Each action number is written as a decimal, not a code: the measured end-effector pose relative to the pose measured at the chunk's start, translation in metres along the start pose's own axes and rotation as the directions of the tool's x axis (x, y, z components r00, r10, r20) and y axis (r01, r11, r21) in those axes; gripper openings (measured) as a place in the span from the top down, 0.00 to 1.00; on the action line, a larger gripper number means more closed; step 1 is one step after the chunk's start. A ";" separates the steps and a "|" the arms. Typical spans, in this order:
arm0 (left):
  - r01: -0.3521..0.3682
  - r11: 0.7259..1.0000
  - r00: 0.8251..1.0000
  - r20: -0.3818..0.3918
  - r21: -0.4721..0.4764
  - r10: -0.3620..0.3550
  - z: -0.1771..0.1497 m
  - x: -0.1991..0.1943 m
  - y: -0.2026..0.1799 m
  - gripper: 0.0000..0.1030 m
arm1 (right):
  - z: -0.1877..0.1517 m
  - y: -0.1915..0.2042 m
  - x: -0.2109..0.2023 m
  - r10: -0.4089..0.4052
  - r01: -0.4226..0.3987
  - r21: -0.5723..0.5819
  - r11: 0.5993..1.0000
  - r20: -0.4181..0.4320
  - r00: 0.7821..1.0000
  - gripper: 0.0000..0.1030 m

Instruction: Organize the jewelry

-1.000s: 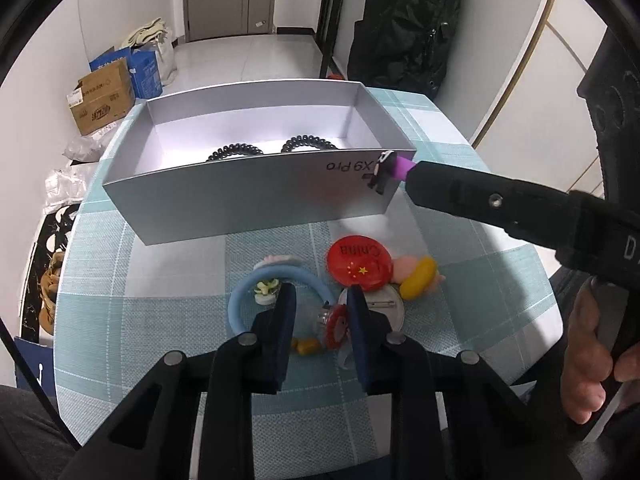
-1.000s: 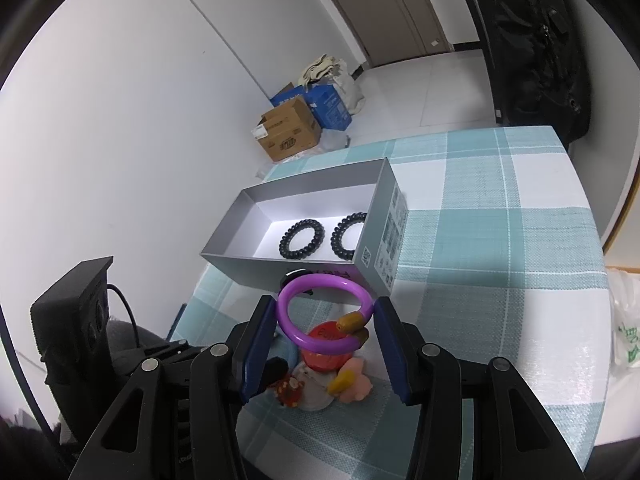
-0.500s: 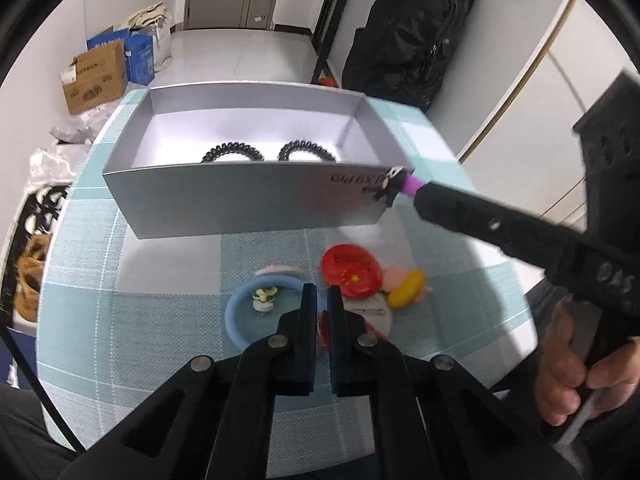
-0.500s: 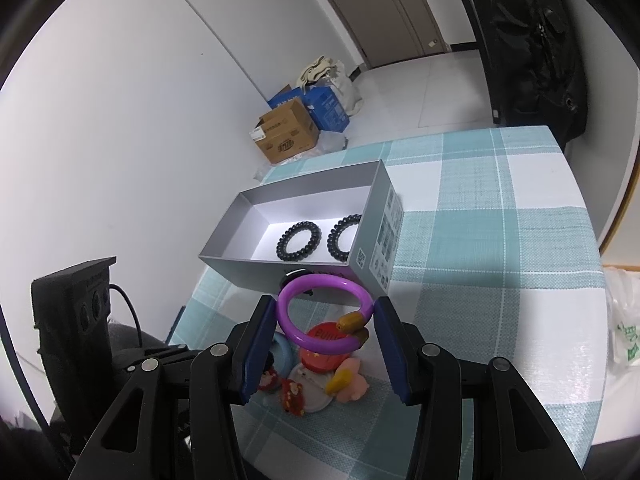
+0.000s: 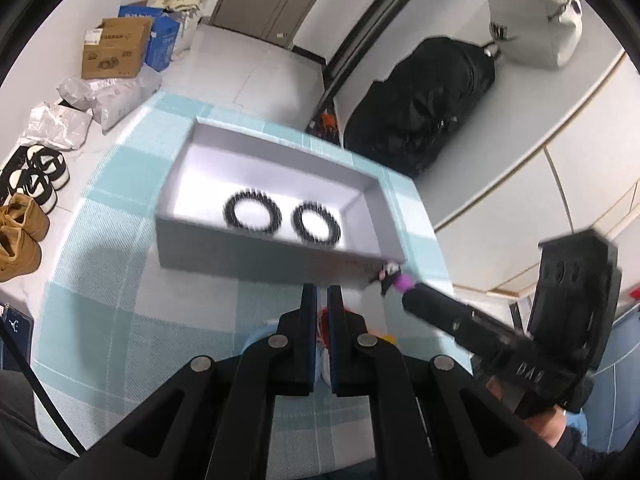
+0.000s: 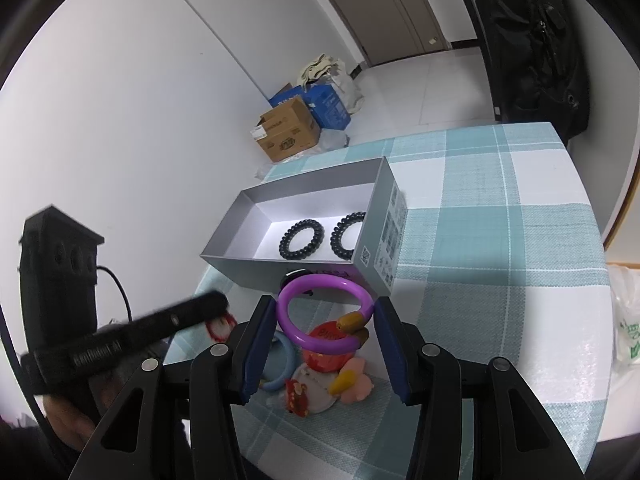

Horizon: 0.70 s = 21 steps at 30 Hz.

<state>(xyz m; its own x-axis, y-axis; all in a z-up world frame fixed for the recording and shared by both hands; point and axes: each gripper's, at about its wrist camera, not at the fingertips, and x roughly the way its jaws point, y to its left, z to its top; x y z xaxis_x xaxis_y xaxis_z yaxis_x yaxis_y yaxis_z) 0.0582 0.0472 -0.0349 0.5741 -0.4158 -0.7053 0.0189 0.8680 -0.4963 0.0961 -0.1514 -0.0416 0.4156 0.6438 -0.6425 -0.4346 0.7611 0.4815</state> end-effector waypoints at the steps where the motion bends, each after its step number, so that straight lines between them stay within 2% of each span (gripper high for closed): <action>1: 0.007 1.000 1.000 0.005 -0.005 -0.007 0.003 -0.002 -0.001 0.99 | 0.001 0.001 -0.001 0.001 -0.001 -0.002 1.000 0.001 1.000 0.52; 10: 0.036 0.999 0.999 0.041 -0.002 -0.036 0.029 -0.006 -0.004 0.99 | 0.026 0.019 -0.010 0.035 -0.033 -0.040 0.999 0.058 0.998 0.52; 17: 0.049 0.999 0.997 0.055 0.008 -0.050 0.058 -0.001 0.000 0.99 | 0.050 0.020 0.007 0.026 -0.024 -0.046 0.999 0.042 0.999 0.52; 21: 0.031 0.999 0.999 0.043 0.023 -0.032 0.069 0.011 0.004 0.99 | 0.060 0.017 0.016 0.023 -0.022 -0.046 0.999 0.031 0.999 0.52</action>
<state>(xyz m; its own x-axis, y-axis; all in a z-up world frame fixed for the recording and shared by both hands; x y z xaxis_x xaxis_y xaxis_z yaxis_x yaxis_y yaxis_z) 0.1211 0.0650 -0.0093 0.6082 -0.4313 -0.6664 0.0558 0.8607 -0.5061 0.1432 -0.1233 -0.0076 0.4301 0.6636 -0.6121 -0.4797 0.7424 0.4678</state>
